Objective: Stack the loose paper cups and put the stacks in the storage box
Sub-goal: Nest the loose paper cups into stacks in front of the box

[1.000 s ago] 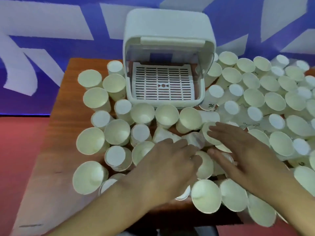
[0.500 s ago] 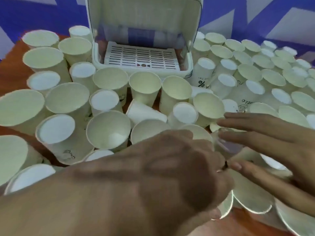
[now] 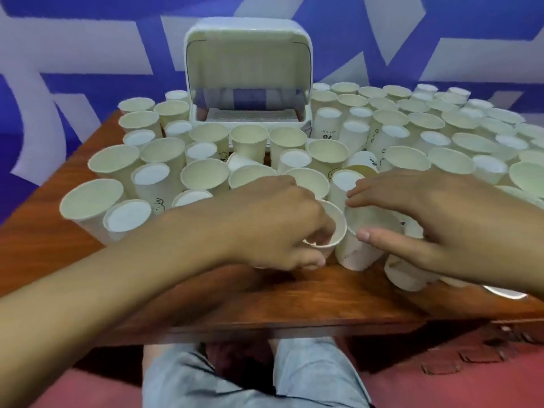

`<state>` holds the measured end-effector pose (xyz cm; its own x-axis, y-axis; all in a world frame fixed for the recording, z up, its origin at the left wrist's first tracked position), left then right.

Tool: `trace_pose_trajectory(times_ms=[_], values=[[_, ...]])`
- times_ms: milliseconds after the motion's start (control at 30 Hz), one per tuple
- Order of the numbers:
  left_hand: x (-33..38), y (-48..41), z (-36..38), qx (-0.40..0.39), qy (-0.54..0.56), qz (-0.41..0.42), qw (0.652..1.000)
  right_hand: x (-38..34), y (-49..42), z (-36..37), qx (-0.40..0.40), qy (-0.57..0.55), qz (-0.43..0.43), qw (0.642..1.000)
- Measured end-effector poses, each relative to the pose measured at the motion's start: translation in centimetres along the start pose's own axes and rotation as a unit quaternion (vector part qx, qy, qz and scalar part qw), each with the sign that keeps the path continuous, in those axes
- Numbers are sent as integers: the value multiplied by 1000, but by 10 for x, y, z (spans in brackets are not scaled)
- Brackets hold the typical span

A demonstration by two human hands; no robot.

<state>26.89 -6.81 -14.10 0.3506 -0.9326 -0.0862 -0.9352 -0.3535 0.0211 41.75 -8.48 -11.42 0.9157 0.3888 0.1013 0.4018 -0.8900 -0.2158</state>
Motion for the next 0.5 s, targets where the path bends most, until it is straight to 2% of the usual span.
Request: trace_pose_trajectory(times_ms=[100, 233, 367, 500], values=[[9, 0, -2, 23, -2, -9, 1000, -26, 7, -1, -74, -60, 34, 995], [16, -1, -2, 46, -15, -26, 998, -25, 9, 1, -34, -22, 59, 997], [23, 2, 1, 62, -42, -36, 997, -36, 14, 16, -36, -2, 72, 997], [24, 7, 3, 117, -62, -45, 990, -34, 11, 25, -19, 19, 90, 996]])
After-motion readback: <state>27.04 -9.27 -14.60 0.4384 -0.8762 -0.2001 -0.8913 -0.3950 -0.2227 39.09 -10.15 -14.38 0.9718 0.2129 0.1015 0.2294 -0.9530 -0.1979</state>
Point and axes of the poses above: each hand's wrist, its own y-axis away from the middle knuckle, its own z-axis out of the palm, x = y × z, the point moved 7 cm from there along -y, towards the middle knuckle, and after that the axes turned 12 degrees about z, right-handed, at the moved point
